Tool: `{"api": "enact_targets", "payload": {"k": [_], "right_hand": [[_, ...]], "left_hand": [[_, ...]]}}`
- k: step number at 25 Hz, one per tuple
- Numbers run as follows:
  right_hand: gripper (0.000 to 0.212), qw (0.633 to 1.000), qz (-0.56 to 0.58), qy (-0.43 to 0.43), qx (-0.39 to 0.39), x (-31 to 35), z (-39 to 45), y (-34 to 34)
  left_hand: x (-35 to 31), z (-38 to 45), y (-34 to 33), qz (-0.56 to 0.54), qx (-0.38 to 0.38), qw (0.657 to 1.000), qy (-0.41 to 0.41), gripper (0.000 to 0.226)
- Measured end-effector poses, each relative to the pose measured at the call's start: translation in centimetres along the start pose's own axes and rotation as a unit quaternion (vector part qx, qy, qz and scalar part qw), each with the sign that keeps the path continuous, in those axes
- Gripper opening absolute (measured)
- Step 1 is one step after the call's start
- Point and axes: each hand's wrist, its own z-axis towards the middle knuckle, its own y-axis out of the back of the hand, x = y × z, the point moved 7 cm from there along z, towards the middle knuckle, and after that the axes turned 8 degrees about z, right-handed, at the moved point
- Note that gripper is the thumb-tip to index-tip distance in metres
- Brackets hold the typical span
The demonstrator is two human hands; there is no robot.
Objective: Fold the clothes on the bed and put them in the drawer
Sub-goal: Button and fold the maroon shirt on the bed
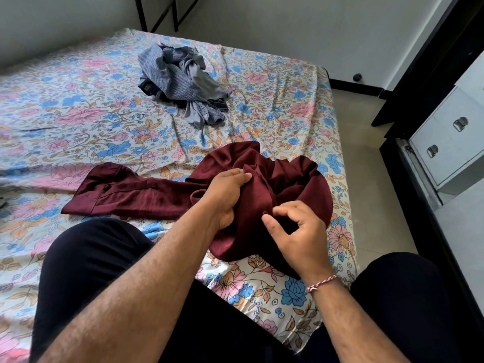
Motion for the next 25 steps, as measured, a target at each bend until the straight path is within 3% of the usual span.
{"api": "enact_targets", "payload": {"k": [2,3,4,6,7,9,13,17,20,25], "right_hand": [[0.011,0.999,0.004,-0.022,-0.04,-0.4,-0.3,-0.4],[0.011,0.998,0.014,-0.032,-0.059,-0.6,-0.3,-0.4],[0.011,0.996,0.027,-0.043,-0.075,-0.7,-0.3,-0.2],[0.013,0.99,0.059,-0.072,-0.103,-1.0,-0.2,0.6],[0.014,0.987,0.079,-0.086,-0.113,-1.2,-0.1,1.0],[0.014,0.982,0.112,-0.098,-0.116,-1.3,0.0,1.4],[0.012,0.991,0.081,-0.063,-0.089,-0.8,-0.3,1.3],[0.011,0.99,0.105,-0.064,-0.066,-0.5,0.0,1.1],[0.012,0.969,0.18,-0.139,-0.093,-1.1,-0.4,1.1],[0.023,0.929,0.282,-0.148,-0.189,-0.7,-1.0,1.9]], "left_hand": [[0.0,-0.1,0.2,0.041,-0.017,0.999,-0.006,0.015],[-0.6,-0.3,0.9,0.113,-0.055,0.991,-0.038,0.007],[-1.6,-1.1,1.7,0.206,-0.115,0.967,-0.096,0.007],[-3.8,-4.4,2.7,0.316,-0.223,0.887,-0.25,0.011],[-4.2,-6.4,2.3,0.326,-0.22,0.868,-0.302,0.008],[-2.8,-8.6,0.8,0.34,-0.145,0.876,-0.31,0.007],[1.4,-7.8,-1.6,0.305,-0.028,0.932,-0.194,0.009],[1.7,-6.7,-1.2,0.199,-0.036,0.966,-0.158,0.005],[1.8,-6.5,-0.1,0.153,-0.07,0.975,-0.145,0.007],[1.7,-6.3,0.2,0.229,-0.118,0.951,-0.171,0.008]]}}
